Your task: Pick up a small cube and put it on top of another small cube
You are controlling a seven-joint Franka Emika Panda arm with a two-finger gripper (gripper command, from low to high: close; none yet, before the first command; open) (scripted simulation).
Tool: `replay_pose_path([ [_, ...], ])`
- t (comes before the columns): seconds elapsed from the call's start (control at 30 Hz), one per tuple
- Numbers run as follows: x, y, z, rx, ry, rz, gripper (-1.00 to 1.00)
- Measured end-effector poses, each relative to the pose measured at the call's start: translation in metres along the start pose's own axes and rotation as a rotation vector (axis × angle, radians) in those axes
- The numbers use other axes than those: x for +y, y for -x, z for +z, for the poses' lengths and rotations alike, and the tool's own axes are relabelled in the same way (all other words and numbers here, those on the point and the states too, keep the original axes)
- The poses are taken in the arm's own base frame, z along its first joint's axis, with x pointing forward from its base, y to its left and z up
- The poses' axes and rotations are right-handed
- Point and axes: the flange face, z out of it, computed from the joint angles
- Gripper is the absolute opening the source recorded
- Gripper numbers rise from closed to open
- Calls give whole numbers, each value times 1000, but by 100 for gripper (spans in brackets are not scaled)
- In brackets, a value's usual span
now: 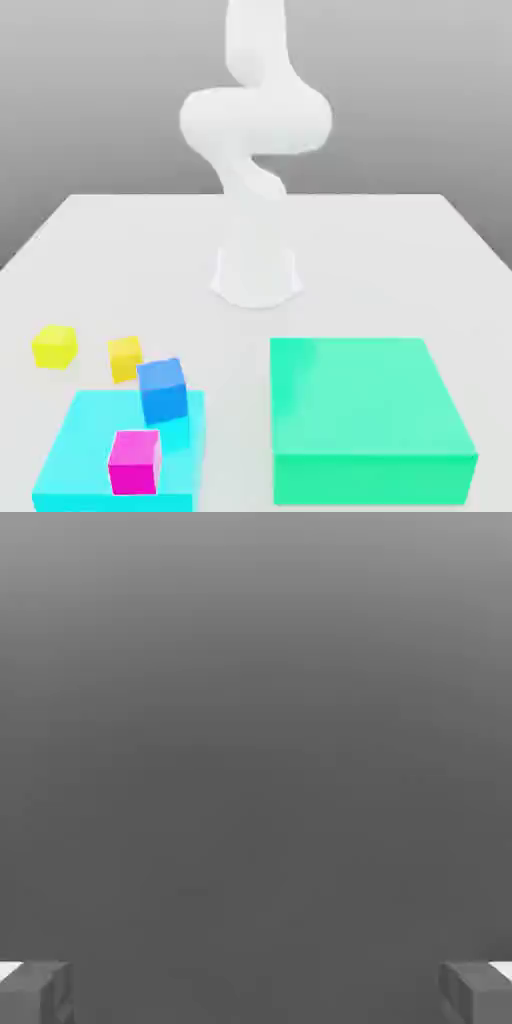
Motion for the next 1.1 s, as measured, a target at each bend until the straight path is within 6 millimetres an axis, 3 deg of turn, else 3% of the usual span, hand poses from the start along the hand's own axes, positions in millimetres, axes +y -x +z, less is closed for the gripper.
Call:
replay_pose_path([
  [0.17,81,-9,118,-31,202,228,0],
  [0.37,216,9,219,-70,429,531,0],
  [0.5,311,45,257,-97,569,743,0],
  [0.67,408,111,274,-134,722,1001,0],
  [0.77,430,128,287,-134,748,1047,0],
  [0.97,454,151,320,-137,752,1047,0],
  [1.0,455,153,323,-138,751,1048,-100],
  [1.1,455,153,323,-138,750,1048,-100],
])
